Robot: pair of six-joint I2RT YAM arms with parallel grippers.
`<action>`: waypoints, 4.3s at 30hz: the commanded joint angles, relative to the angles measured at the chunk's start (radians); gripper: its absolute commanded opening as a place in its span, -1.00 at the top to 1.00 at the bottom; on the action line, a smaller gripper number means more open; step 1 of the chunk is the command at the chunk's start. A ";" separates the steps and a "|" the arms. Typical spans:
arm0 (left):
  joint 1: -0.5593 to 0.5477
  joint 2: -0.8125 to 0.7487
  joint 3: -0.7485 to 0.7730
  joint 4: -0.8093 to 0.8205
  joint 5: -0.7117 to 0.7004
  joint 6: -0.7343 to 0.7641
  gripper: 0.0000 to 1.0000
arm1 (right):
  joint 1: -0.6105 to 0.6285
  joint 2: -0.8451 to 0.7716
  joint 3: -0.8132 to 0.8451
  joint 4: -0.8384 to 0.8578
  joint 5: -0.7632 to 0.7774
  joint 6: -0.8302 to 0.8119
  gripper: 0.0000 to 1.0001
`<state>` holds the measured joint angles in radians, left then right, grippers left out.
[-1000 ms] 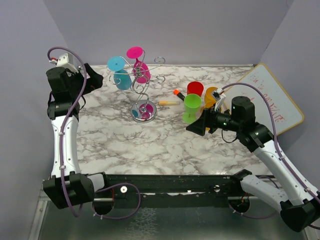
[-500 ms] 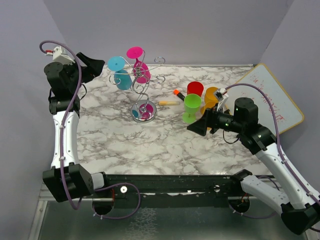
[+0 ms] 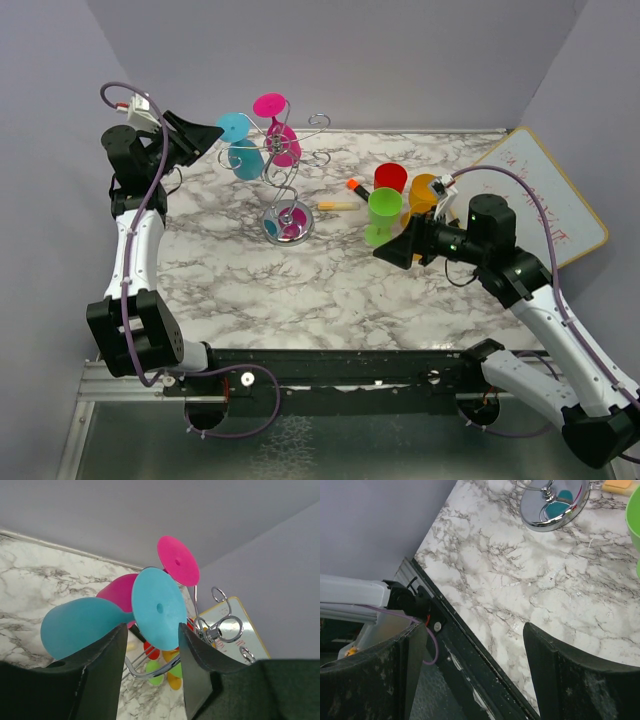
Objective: Take the wine glass off the wine glass rack
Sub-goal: Pick up the wine glass from the wine rack.
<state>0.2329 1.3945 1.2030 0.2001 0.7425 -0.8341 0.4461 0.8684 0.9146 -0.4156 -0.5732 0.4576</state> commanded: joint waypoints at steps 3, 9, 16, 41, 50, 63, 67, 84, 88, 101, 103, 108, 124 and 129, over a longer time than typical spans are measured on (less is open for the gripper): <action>0.006 0.001 0.012 0.060 0.057 -0.023 0.09 | 0.006 0.010 -0.007 0.021 0.010 0.031 -0.66; 0.006 0.022 0.003 0.067 0.049 -0.054 0.09 | 0.006 0.008 -0.011 0.022 0.012 0.042 -0.66; 0.003 0.045 0.008 0.075 0.028 -0.070 0.14 | 0.006 0.002 -0.010 0.023 0.008 0.055 -0.66; -0.029 0.079 -0.006 0.176 0.070 -0.163 0.49 | 0.006 0.018 -0.042 0.087 -0.082 0.150 0.01; -0.026 0.073 0.072 -0.043 0.003 -0.028 0.48 | 0.006 0.011 -0.022 0.058 -0.053 0.172 0.00; -0.022 0.063 0.151 -0.191 -0.030 0.014 0.79 | 0.007 0.014 -0.012 0.044 -0.024 0.196 -0.10; -0.021 0.067 0.135 -0.159 -0.027 -0.024 1.00 | 0.006 0.014 0.004 -0.030 0.020 0.163 -0.14; -0.021 0.027 -0.010 0.077 -0.114 -0.347 1.00 | 0.006 -0.090 -0.080 -0.037 0.141 0.224 -0.36; -0.021 0.020 -0.007 0.086 -0.112 -0.383 1.00 | 0.006 -0.107 -0.097 -0.023 0.159 0.224 -0.40; -0.020 0.011 -0.094 0.249 -0.140 -0.527 1.00 | 0.006 -0.124 -0.093 -0.091 0.237 0.189 -0.51; -0.020 0.016 -0.108 0.270 -0.137 -0.566 1.00 | 0.006 -0.136 -0.105 -0.073 0.241 0.203 -0.56; -0.020 0.030 -0.124 0.324 -0.135 -0.640 1.00 | 0.006 -0.162 -0.143 -0.040 0.241 0.247 -0.57; -0.021 0.012 -0.129 0.349 -0.207 -0.691 1.00 | 0.006 -0.208 -0.147 -0.073 0.286 0.274 -0.57; -0.020 0.028 -0.112 0.349 -0.201 -0.695 1.00 | 0.006 -0.200 -0.135 -0.079 0.287 0.281 -0.56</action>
<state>0.2077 1.4338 1.0840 0.5148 0.5690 -1.5116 0.4461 0.6693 0.7769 -0.4759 -0.3134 0.7208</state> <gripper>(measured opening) 0.008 0.783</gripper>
